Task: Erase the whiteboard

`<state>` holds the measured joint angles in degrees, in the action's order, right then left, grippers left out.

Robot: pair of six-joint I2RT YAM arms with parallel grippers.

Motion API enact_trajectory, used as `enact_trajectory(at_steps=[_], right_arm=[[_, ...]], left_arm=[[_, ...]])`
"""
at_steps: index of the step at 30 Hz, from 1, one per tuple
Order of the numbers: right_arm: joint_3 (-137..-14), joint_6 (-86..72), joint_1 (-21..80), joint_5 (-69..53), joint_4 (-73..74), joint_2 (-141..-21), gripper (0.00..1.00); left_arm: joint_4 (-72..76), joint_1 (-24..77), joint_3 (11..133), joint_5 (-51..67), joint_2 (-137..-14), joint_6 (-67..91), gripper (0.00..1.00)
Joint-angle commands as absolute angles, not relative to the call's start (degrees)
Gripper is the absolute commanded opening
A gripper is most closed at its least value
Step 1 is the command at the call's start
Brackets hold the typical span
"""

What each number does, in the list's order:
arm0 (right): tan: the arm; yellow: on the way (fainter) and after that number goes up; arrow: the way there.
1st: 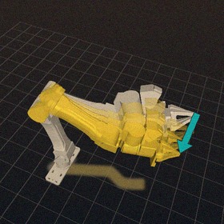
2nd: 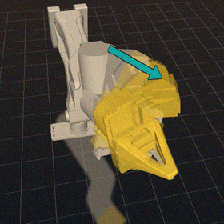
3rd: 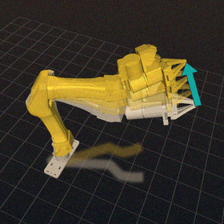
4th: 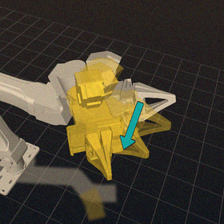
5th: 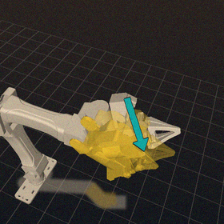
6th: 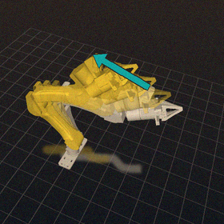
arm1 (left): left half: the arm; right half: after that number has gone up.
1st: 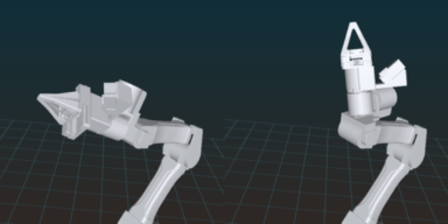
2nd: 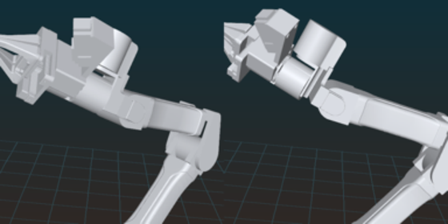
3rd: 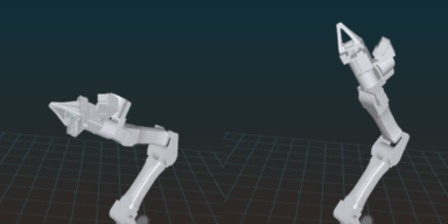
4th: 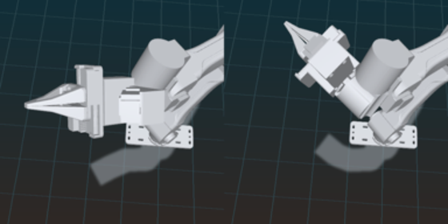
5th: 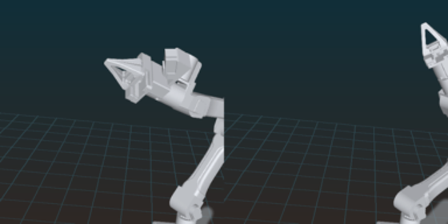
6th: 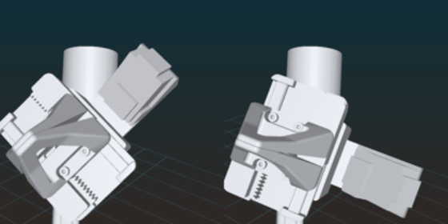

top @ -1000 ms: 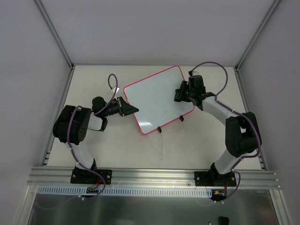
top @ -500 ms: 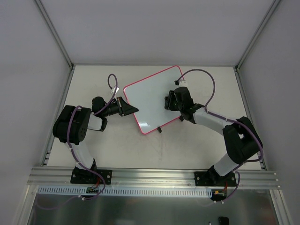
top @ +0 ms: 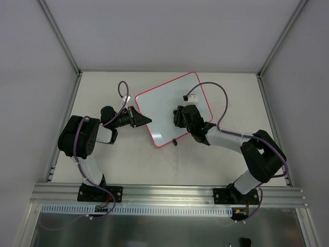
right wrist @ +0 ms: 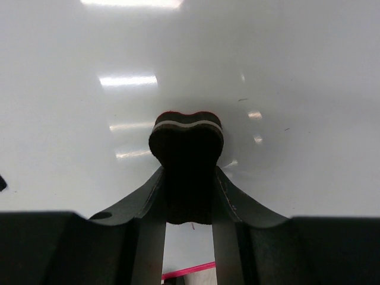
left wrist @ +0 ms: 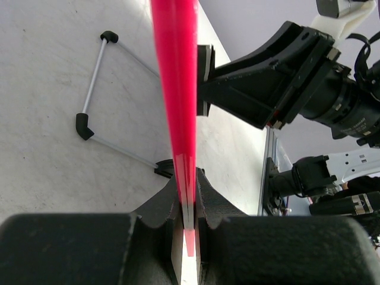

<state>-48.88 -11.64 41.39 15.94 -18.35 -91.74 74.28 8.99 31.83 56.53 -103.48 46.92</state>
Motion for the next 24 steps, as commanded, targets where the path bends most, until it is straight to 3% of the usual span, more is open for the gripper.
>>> enact_trajectory(at_steps=[1,24], right_arm=[[-46.1,-15.7,46.7,9.1,-15.6,-96.3,0.0],[-41.0,-16.6,46.1,14.7,-16.3,-94.5,0.0]], left_arm=[[96.3,9.6,31.8,57.1,-101.7,43.7,0.0],[96.3,9.6,31.4,57.0,-100.9,43.7,0.0]])
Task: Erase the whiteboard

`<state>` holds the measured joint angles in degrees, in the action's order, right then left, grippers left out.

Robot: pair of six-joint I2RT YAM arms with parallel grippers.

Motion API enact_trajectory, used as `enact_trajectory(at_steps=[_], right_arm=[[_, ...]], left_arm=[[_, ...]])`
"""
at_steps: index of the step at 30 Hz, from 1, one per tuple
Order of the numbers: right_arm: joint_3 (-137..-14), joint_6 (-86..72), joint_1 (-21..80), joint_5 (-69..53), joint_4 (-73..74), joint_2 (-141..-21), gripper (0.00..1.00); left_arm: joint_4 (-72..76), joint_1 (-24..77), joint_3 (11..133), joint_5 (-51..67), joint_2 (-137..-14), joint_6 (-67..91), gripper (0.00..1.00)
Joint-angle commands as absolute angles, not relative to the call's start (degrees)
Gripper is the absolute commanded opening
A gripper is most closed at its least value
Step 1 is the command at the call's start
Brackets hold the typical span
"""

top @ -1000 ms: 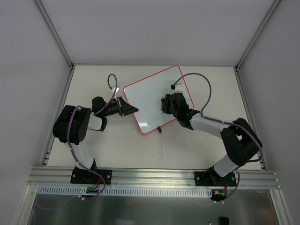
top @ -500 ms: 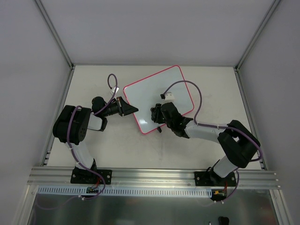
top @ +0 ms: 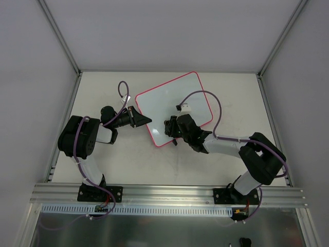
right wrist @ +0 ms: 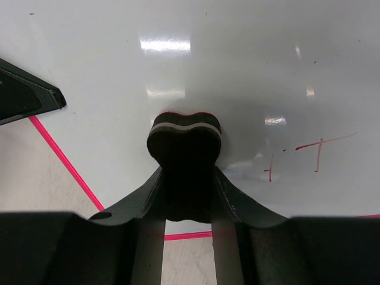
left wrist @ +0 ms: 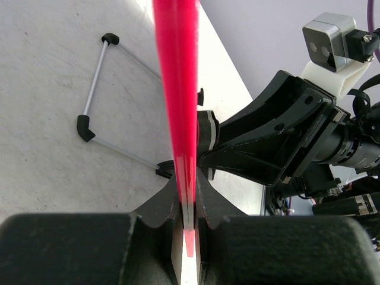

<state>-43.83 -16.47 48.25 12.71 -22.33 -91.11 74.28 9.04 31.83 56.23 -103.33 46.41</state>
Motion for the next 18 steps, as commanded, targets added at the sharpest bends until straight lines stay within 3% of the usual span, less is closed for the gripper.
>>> enact_trajectory(at_steps=[1,18], right_arm=[[-40.9,-16.8,45.3,14.7,-16.3,-94.6,0.0],[-38.2,-16.3,34.1,13.4,-16.2,-92.5,0.0]], left_arm=[[96.3,9.6,31.4,57.0,-100.9,43.7,0.0],[96.3,9.5,31.5,57.0,-101.0,43.7,0.0]])
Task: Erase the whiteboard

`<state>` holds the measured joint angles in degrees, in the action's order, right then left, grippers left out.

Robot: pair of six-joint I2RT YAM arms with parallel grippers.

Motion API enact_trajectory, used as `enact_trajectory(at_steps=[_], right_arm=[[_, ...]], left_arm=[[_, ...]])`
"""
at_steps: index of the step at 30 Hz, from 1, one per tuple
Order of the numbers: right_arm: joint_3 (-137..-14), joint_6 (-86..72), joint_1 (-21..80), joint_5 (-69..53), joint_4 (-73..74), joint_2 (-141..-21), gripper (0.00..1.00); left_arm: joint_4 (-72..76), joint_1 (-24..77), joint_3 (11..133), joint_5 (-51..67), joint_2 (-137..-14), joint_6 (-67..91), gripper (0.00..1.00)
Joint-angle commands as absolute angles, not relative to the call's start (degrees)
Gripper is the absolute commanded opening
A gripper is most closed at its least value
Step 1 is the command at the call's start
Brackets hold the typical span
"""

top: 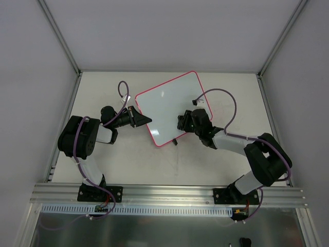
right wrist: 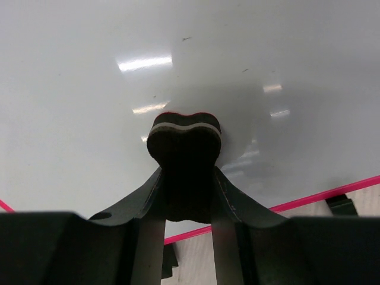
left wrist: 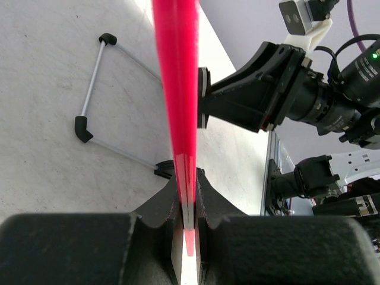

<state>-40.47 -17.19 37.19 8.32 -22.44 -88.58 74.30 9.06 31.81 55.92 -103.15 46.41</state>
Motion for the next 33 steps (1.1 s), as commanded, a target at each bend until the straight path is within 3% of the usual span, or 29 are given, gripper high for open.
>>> enact_trajectory(at_steps=[1,15,33], right_arm=[[-38.1,-16.4,33.1,13.5,-16.3,-92.6,0.0],[-36.6,-16.7,29.5,12.5,-18.2,-92.3,0.0],[-41.7,-19.9,46.3,10.3,-22.0,-99.2,0.0]], left_arm=[[96.3,9.5,31.5,57.1,-101.0,43.7,0.0],[96.3,9.6,31.6,57.0,-101.1,43.9,0.0],[96.4,9.6,31.7,57.1,-100.8,43.9,0.0]])
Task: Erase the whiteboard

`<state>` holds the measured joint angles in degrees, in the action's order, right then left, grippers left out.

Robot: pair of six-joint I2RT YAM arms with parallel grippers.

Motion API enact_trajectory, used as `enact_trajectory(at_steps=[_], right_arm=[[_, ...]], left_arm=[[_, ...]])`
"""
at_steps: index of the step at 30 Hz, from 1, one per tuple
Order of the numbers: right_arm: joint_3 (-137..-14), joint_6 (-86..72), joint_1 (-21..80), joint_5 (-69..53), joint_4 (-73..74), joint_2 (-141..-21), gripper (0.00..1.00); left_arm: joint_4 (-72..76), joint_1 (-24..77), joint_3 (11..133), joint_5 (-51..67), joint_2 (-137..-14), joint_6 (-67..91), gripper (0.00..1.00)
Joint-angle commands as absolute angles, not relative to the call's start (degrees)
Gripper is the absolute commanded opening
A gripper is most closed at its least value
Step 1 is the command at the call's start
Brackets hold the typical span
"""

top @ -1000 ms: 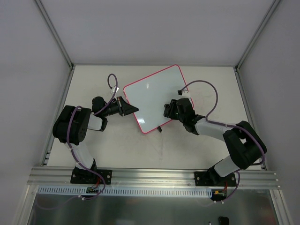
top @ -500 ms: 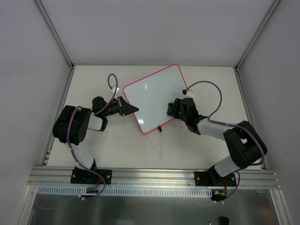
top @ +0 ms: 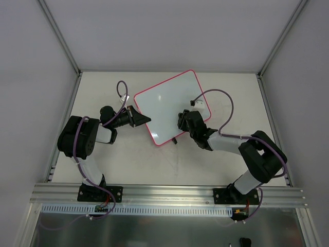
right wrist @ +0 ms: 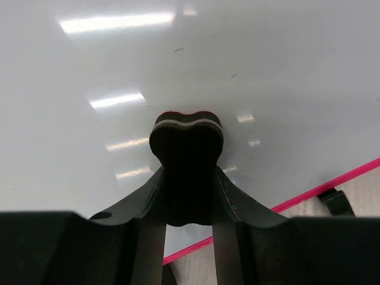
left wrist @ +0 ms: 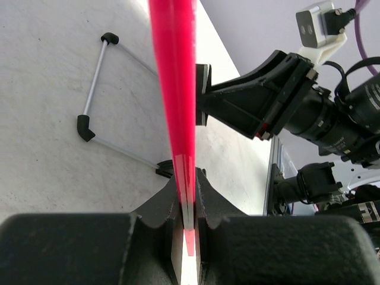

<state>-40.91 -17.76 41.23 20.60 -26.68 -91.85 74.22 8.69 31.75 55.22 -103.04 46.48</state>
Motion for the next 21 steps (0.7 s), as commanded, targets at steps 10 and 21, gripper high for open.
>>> enact_trajectory(at_steps=[10,21], right_arm=[[-43.8,-21.4,50.4,9.5,-22.1,-100.6,0.0],[-41.4,-22.2,50.4,9.9,-21.0,-94.4,0.0]], left_arm=[[96.3,9.6,31.6,57.1,-100.9,44.0,0.0],[96.3,9.6,31.7,57.0,-101.2,43.9,0.0]])
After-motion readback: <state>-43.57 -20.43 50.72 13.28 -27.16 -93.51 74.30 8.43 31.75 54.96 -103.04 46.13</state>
